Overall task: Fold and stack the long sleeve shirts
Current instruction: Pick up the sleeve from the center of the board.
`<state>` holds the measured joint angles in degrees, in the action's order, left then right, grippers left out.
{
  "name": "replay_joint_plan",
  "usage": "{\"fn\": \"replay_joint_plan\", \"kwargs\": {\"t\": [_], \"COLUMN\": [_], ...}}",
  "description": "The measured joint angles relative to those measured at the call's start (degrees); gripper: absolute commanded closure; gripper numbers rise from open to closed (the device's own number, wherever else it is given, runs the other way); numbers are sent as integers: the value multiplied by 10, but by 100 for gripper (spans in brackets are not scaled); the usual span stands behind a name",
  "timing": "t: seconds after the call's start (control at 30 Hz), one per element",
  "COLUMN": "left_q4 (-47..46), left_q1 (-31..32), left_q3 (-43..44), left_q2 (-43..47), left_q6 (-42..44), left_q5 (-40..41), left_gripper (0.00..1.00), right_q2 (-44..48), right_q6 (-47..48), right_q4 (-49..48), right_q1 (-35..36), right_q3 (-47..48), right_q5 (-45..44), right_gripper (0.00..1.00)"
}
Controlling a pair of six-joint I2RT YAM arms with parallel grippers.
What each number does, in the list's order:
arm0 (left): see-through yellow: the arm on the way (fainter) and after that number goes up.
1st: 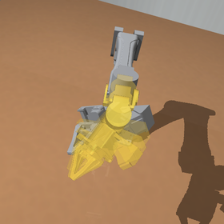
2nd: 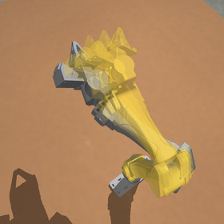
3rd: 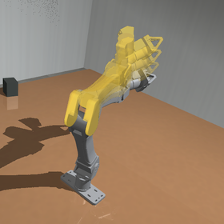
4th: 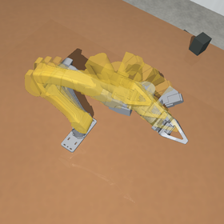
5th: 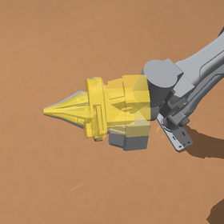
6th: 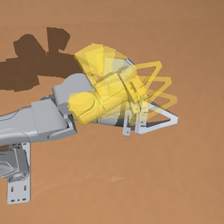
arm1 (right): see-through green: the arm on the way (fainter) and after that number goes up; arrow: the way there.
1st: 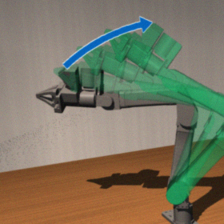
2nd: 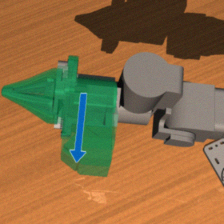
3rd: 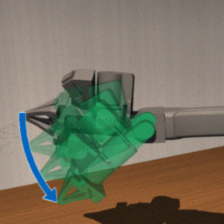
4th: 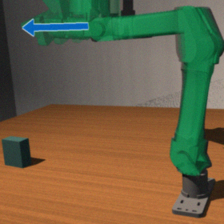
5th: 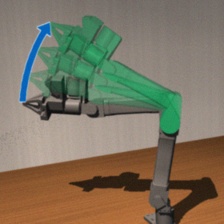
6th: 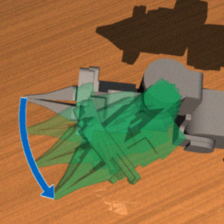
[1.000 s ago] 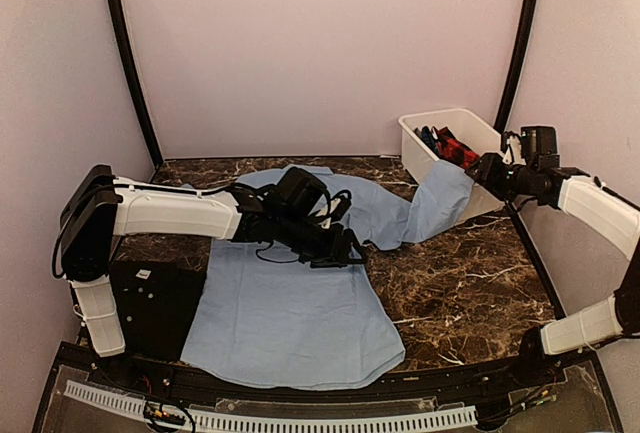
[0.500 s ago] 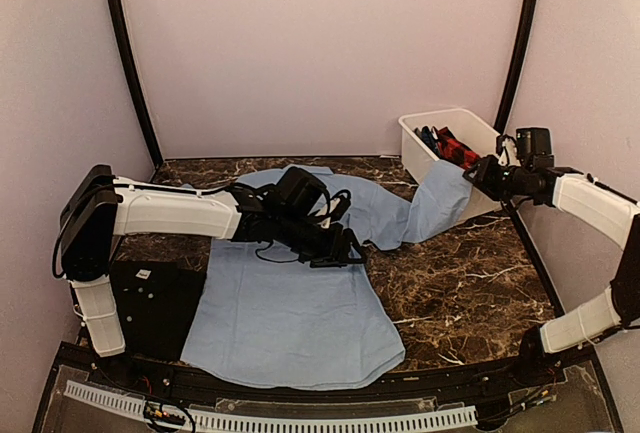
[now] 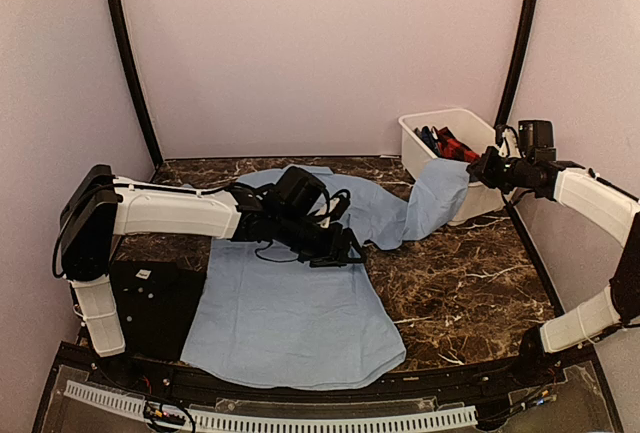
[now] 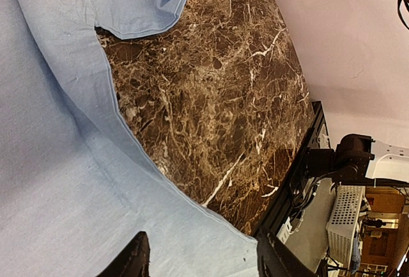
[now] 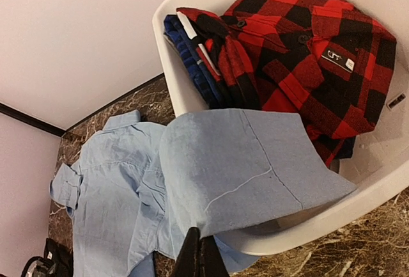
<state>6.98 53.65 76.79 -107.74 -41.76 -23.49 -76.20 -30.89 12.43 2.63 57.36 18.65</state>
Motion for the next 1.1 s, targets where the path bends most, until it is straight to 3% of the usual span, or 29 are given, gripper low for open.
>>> {"fn": "replay_joint_plan", "kwargs": {"t": [0.47, 0.73, 1.1], "left_q4": [9, 18, 30], "left_q1": [-11, -18, -21], "left_q3": [19, 29, 29], "left_q2": [2, 12, 14], "left_q6": [26, 38, 39], "left_q5": [2, 3, 4], "left_gripper": [44, 44, 44], "right_q2": [38, 45, 47], "right_q6": [87, 95, 66], "right_q4": [12, 82, 79], "right_q1": [22, 19, -19], "right_q3": [60, 61, -1], "right_q5": [124, 21, 11], "right_gripper": [99, 73, 61]}}
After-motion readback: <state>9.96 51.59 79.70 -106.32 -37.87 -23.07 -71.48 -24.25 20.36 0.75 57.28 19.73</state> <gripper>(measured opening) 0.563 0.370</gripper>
